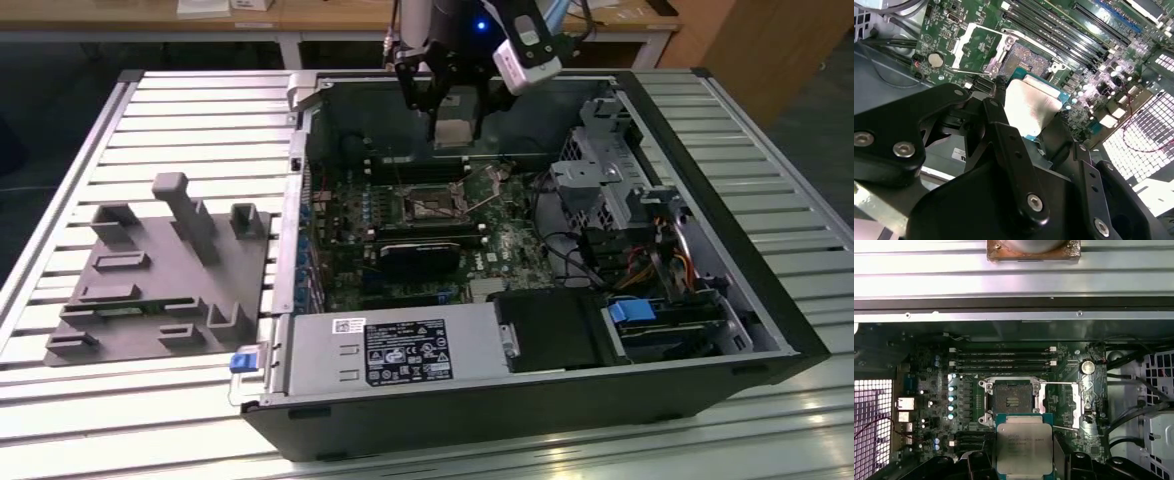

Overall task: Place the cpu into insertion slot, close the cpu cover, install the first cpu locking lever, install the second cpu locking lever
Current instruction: 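Place the cpu into insertion slot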

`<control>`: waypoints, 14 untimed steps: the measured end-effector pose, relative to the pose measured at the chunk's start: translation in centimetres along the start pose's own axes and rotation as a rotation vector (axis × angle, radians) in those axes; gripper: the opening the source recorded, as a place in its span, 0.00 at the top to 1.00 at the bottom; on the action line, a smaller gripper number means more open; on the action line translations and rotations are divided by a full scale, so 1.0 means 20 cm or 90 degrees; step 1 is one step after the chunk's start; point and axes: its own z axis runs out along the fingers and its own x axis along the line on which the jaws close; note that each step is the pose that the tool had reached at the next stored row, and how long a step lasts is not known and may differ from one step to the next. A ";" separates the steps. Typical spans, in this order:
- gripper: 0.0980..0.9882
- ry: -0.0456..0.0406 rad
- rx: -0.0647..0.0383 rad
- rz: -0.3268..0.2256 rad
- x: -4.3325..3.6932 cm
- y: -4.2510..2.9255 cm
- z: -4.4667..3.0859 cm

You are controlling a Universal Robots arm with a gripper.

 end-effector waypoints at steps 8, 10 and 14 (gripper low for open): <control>0.51 -0.0078 -0.002 0.087 0.000 -0.003 0.032; 0.51 -0.0099 -0.002 0.111 -0.001 -0.004 0.043; 0.51 -0.0141 -0.003 0.157 -0.001 -0.006 0.064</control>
